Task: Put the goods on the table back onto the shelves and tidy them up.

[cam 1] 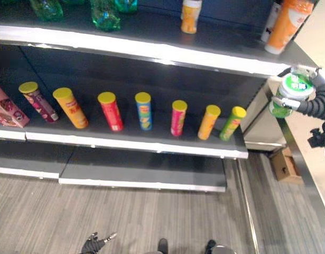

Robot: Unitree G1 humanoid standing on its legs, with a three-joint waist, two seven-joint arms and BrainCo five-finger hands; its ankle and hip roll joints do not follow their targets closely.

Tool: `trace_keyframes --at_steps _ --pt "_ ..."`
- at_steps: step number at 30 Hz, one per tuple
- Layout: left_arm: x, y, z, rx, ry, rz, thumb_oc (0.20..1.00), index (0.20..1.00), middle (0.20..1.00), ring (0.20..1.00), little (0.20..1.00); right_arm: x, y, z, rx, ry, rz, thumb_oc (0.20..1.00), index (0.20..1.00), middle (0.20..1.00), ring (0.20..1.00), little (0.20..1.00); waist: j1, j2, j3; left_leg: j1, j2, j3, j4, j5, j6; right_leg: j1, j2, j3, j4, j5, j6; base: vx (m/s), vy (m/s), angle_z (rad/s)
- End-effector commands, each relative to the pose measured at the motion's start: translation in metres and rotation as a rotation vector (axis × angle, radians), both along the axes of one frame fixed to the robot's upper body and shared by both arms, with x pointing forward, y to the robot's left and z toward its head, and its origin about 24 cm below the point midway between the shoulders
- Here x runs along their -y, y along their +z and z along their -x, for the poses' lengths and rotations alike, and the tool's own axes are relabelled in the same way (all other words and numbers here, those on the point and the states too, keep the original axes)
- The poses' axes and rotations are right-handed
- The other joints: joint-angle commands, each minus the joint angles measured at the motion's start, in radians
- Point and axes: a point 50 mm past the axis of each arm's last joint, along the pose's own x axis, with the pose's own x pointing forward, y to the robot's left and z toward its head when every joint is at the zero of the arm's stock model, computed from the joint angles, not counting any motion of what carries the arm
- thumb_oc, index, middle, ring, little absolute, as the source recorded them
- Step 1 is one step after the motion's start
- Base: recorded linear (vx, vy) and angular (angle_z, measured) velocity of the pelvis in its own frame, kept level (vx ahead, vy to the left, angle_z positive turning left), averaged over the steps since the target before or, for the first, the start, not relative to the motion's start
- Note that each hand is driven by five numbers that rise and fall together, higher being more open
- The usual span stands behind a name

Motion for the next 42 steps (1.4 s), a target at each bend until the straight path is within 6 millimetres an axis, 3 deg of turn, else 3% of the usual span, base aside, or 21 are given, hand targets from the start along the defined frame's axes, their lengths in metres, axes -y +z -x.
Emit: trace_keyframes --at_steps 1,4,12,14,18,27,33,42 --pt "-0.004 0.003 -0.006 0.018 -0.023 -0.022 1.000 1.000 1.000 1.000 1.000 -0.003 0.019 -0.001 0.052 0.022 0.027 0.200 0.200 0.200 0.200 0.200 0.023 0.017 0.031 -0.020 0.024 -0.044 -0.018 -0.037 -0.065 0.076 0.053 0.060 -0.066 -0.028 0.009 0.04 -0.073 0.19" --pt "-0.002 0.004 -0.014 0.030 -0.050 -0.019 1.000 1.000 1.000 1.000 1.000 -0.006 0.032 -0.004 0.063 0.021 0.074 0.200 0.200 0.200 0.200 0.200 0.027 -0.008 0.029 -0.009 0.011 -0.085 -0.018 -0.039 -0.081 0.100 0.063 0.082 -0.124 -0.011 0.010 0.10 -0.115 0.69" --pt "0.009 -0.004 -0.001 0.005 -0.007 0.021 1.000 1.000 1.000 1.000 1.000 -0.013 0.043 -0.027 -0.006 0.029 0.083 0.200 0.200 0.200 0.200 0.200 0.052 -0.034 -0.029 0.025 0.046 -0.128 -0.018 -0.057 -0.112 0.207 0.072 -0.020 -0.179 -0.031 -0.008 0.15 -0.176 0.48" --pt "0.009 -0.006 0.005 -0.015 0.003 0.016 1.000 1.000 1.000 1.000 1.000 0.010 0.054 -0.059 -0.050 -0.125 0.017 0.200 0.200 0.200 0.200 0.200 0.098 -0.049 -0.042 0.020 0.060 -0.171 -0.018 -0.048 -0.137 0.245 0.073 -0.104 -0.179 -0.063 -0.024 0.15 -0.298 0.61" --pt "0.011 -0.007 0.007 -0.026 0.008 0.020 1.000 1.000 1.000 1.000 1.000 0.031 0.059 -0.075 -0.070 -0.240 -0.064 0.200 0.200 0.200 0.200 0.200 0.115 -0.048 -0.047 0.011 0.060 -0.202 -0.018 -0.042 -0.149 0.268 0.072 -0.156 -0.179 -0.080 -0.032 0.05 -0.104 0.70" --pt "0.014 -0.010 0.010 -0.050 -0.012 0.030 1.000 1.000 1.000 1.000 1.000 0.043 0.055 -0.096 -0.135 -0.306 -0.209 0.200 0.200 0.200 0.200 0.200 0.146 -0.047 -0.054 0.012 0.058 -0.237 -0.018 -0.038 -0.157 0.298 0.072 -0.211 -0.179 -0.099 -0.041 0.05 -0.053 0.21" --pt "0.021 -0.011 0.005 -0.035 -0.033 0.038 1.000 1.000 1.000 1.000 1.000 0.044 0.038 -0.111 -0.189 -0.312 -0.381 0.200 0.200 0.200 0.200 0.200 0.160 -0.045 -0.050 0.017 0.055 -0.238 -0.018 -0.043 -0.152 0.306 0.072 -0.218 -0.179 -0.101 -0.041 0.05 -0.002 0.06" --pt "0.023 -0.012 0.005 -0.041 -0.023 0.039 1.000 1.000 1.000 1.000 1.000 0.040 0.033 -0.121 -0.202 -0.359 -0.413 0.200 0.200 0.200 0.200 0.200 0.181 -0.051 -0.046 0.010 0.050 -0.249 -0.018 -0.045 -0.149 0.307 0.068 -0.232 -0.179 -0.106 -0.041 0.03 0.006 0.02"
